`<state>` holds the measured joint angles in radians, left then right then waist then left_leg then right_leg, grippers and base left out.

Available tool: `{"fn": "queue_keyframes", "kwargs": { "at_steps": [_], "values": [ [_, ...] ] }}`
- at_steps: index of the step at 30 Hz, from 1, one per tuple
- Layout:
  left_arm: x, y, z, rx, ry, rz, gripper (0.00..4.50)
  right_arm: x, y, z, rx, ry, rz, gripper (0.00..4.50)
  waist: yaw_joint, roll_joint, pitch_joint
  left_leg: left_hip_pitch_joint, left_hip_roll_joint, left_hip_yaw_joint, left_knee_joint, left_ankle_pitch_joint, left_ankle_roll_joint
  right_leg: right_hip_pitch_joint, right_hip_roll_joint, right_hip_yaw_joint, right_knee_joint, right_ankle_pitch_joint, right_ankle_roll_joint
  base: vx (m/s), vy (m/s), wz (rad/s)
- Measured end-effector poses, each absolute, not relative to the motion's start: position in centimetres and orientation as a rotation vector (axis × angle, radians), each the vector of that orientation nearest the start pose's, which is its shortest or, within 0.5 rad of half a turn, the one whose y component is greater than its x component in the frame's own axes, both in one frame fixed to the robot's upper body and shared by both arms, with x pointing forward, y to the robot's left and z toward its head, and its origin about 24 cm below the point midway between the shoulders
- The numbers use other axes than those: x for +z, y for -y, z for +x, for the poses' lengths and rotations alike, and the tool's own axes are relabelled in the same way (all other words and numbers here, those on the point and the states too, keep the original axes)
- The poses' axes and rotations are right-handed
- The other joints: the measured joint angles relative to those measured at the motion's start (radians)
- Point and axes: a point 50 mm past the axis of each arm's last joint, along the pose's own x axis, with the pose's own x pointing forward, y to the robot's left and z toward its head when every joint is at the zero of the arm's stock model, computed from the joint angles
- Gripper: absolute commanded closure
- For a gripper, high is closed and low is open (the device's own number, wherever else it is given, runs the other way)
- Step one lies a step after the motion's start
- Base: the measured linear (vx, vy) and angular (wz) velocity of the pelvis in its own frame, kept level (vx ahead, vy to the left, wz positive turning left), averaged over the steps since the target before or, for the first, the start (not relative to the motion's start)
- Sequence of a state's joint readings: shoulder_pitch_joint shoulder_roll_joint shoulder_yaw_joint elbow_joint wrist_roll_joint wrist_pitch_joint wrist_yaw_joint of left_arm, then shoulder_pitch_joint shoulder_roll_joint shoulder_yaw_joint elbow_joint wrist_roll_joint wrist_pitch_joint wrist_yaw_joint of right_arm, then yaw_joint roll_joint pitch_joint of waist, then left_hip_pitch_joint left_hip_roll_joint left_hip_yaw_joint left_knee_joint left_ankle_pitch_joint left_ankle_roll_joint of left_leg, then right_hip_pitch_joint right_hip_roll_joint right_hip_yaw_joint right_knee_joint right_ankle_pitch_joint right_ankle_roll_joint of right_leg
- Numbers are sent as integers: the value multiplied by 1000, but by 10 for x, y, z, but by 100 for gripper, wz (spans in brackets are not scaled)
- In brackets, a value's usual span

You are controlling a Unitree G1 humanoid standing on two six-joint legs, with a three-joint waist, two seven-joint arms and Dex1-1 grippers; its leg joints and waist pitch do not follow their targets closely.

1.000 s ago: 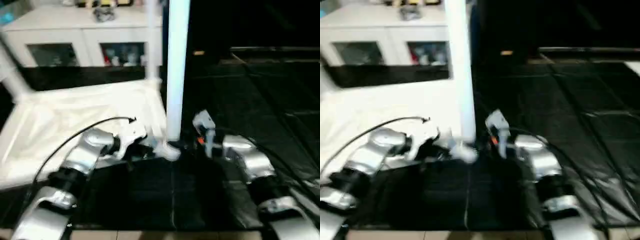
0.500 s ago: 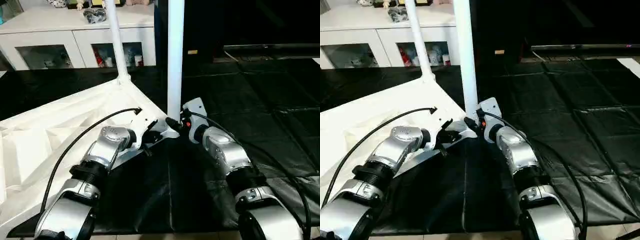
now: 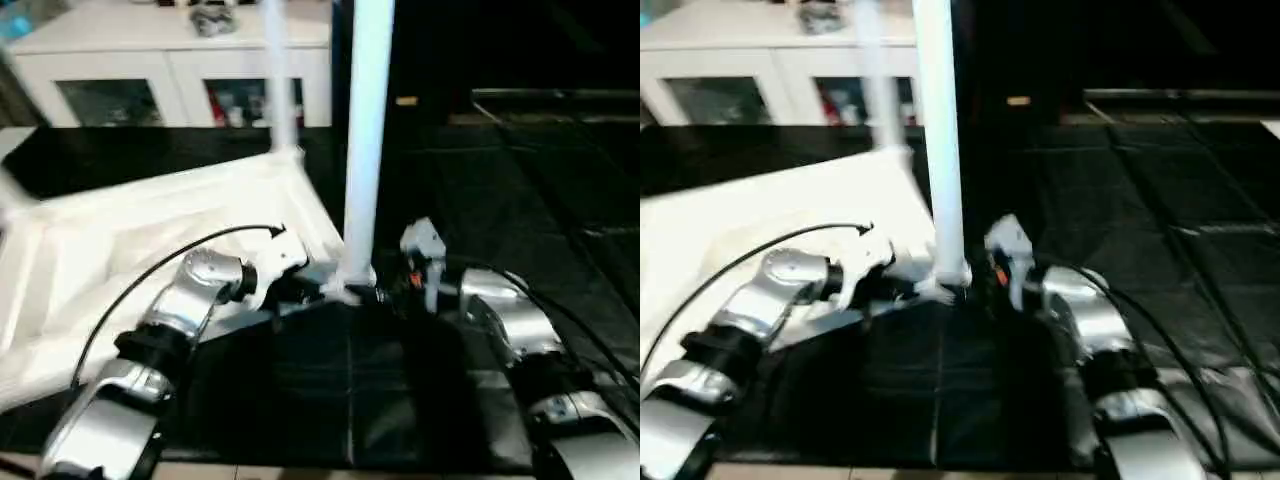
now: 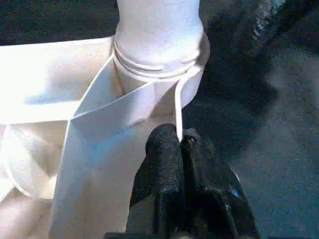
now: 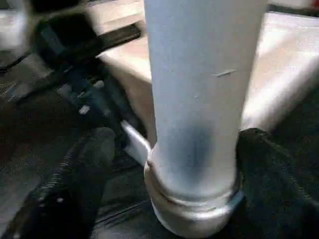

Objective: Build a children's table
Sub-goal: Rotate leg to tighten

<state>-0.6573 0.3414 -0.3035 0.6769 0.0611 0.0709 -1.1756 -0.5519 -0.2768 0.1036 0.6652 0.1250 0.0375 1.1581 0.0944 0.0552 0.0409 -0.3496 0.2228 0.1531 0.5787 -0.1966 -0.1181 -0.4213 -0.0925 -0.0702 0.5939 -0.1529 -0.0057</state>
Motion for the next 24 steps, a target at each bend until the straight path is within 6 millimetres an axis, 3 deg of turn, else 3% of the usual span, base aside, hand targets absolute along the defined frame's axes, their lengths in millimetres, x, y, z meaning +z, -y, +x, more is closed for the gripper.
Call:
{"fn": "queue_keyframes", "kwargs": {
  "at_steps": [5,11,13,22,24],
  "values": [
    [55,-129,316,-1453,-449,511,450,50,146,311,1344,-301,-103,6,16,-6,4,0,1,2,3,0,0,2,-1,2,0,0,0,0,0,0],
    [57,-135,309,-1541,-456,547,450,52,151,304,1488,-334,-86,6,20,-12,6,-1,1,3,3,0,0,2,-1,2,0,0,0,0,0,0],
    [57,-135,308,-1559,-458,559,450,51,148,302,1535,-348,-74,33,20,-12,6,-1,1,3,3,0,0,2,-1,2,0,0,0,0,0,0],
    [57,-134,299,-1627,-450,595,450,57,137,306,1589,-334,-43,78,25,-23,4,-1,2,3,4,0,0,2,-1,2,1,-1,0,0,0,0],
    [58,-133,299,-1628,-449,597,450,55,134,305,1594,-339,-34,120,25,-23,5,-1,2,3,5,0,0,2,-1,2,1,-1,0,0,0,0]
  ]
}}
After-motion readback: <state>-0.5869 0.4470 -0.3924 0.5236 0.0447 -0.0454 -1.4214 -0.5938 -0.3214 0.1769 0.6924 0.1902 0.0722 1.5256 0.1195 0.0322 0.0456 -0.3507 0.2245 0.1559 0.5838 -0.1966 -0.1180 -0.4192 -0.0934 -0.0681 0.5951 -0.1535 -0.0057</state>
